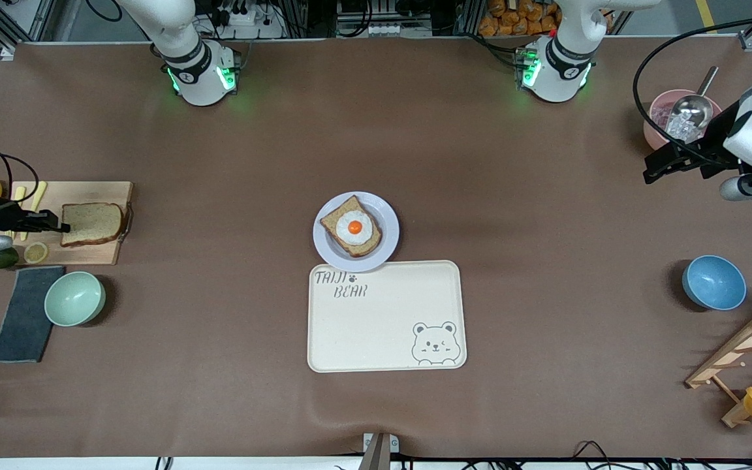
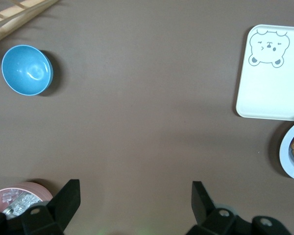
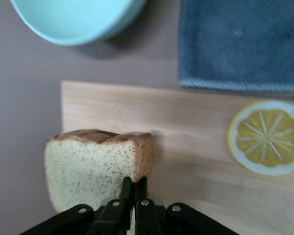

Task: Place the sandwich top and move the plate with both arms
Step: 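Lift the bread slice and carry it toward the white plate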

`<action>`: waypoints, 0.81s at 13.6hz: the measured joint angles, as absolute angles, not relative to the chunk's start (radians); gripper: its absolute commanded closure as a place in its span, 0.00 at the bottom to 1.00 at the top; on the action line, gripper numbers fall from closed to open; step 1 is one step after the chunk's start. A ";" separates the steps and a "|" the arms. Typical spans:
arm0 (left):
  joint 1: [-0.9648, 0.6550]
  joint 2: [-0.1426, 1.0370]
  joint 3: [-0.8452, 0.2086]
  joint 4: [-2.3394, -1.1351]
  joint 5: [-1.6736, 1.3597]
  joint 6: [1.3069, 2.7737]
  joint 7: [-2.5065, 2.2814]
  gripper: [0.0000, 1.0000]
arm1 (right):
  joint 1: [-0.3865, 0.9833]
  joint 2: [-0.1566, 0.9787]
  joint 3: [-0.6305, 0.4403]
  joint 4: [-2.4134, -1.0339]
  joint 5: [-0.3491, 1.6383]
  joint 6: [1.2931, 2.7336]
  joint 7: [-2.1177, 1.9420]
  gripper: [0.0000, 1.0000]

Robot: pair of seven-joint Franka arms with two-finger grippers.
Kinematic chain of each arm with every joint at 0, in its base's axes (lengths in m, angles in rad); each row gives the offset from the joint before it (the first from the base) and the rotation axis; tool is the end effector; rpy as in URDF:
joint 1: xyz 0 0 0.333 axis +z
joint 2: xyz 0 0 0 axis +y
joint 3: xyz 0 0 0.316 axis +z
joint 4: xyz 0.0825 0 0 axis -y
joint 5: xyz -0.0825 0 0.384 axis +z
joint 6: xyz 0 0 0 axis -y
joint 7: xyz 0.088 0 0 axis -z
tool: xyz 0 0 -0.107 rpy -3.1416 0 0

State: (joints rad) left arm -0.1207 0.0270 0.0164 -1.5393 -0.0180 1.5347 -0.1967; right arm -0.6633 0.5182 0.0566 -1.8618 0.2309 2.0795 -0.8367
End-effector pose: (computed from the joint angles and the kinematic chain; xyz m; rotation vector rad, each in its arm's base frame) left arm 0.5559 -0.0603 0.6212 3.1252 0.1439 -0.0530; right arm 0.5040 -0.3373 0.2191 -2.7797 -0.1158 0.1193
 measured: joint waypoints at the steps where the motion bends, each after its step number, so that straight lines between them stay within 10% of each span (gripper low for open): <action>1: -0.120 0.026 0.017 -1.532 -0.018 1.535 -0.197 0.00 | -0.653 0.518 0.058 -1.842 0.238 2.052 -0.827 1.00; 11: -0.072 -0.006 0.022 -1.509 -0.018 1.534 -0.162 0.00 | -0.567 0.508 0.082 -1.740 0.433 1.803 -0.695 1.00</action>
State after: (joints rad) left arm -0.0721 -0.0063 0.0223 -1.5091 -0.0179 1.5339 -0.1624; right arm -0.5672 0.5076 0.0819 -1.7403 0.4325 1.8032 -0.6947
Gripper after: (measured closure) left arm 0.000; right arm 0.947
